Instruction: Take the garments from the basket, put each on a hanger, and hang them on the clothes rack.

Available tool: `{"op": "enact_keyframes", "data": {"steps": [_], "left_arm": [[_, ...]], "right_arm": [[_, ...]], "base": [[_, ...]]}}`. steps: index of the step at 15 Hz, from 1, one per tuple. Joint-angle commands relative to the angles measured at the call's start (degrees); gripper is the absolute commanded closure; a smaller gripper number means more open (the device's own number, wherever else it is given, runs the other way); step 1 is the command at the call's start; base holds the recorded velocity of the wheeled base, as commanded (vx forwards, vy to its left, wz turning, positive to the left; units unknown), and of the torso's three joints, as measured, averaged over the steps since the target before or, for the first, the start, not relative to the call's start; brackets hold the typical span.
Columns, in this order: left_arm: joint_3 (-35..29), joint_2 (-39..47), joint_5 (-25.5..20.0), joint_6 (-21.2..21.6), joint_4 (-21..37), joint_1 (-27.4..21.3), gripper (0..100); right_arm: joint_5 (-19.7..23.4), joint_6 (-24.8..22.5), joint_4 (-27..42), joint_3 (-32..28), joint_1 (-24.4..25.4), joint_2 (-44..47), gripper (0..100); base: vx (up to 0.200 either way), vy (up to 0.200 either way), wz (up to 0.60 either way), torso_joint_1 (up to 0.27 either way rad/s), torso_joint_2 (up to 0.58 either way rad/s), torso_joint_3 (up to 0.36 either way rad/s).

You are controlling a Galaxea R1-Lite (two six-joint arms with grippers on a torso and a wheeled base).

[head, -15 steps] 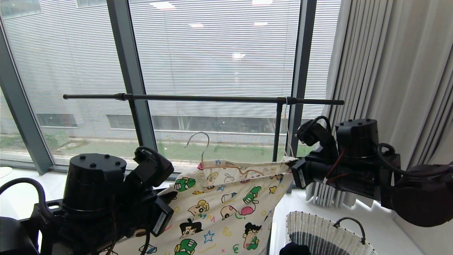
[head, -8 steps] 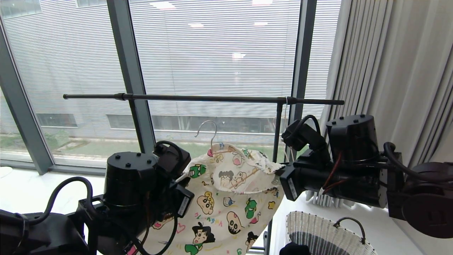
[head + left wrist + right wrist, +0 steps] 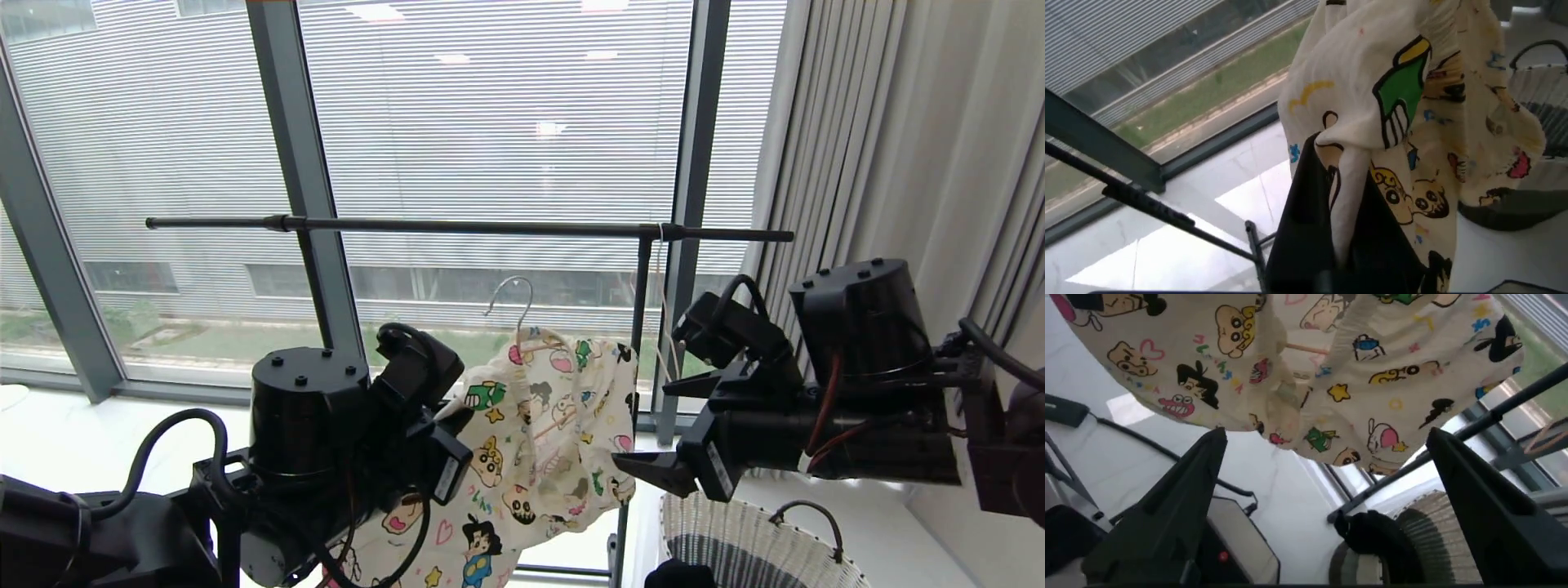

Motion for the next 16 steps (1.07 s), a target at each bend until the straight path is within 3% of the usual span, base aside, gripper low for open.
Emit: {"op": "enact_keyframes", "data": {"steps": [1,4,10,12,16], "left_arm": [[0.44,-0.96,-3.82,0.61,0.09,-0.7,100],[3.26,-1.93,-12.53,7.03,0.0,-0.61,100],[5.37,-4.57,-17.8,7.47,0.09,-6.5,100],[6.77,-6.06,-17.8,7.47,0.0,-8.79,100],[6.95,-7.38,-17.71,7.73,0.0,-11.34,100]], "right_arm": [[1.57,-5.35,0.45,0.12,-4.12,-1.8,0],[10.36,-21.7,0.72,0.12,-10.18,-1.09,0],[18.88,-36.46,7.57,-0.49,-9.57,2.69,0],[19.76,-39.27,9.51,-1.11,-9.04,4.44,0],[20.82,-39.45,11.88,-1.02,-7.28,5.5,0]], "base": [[0.0,0.0,0.0,0.0,0.0,0.0],[0.0,0.0,0.0,0.0,0.0,0.0],[0.0,0.0,0.0,0.0,0.0,0.0],[0.0,0.0,0.0,0.0,0.0,0.0],[0.0,0.0,0.0,0.0,0.0,0.0]]}}
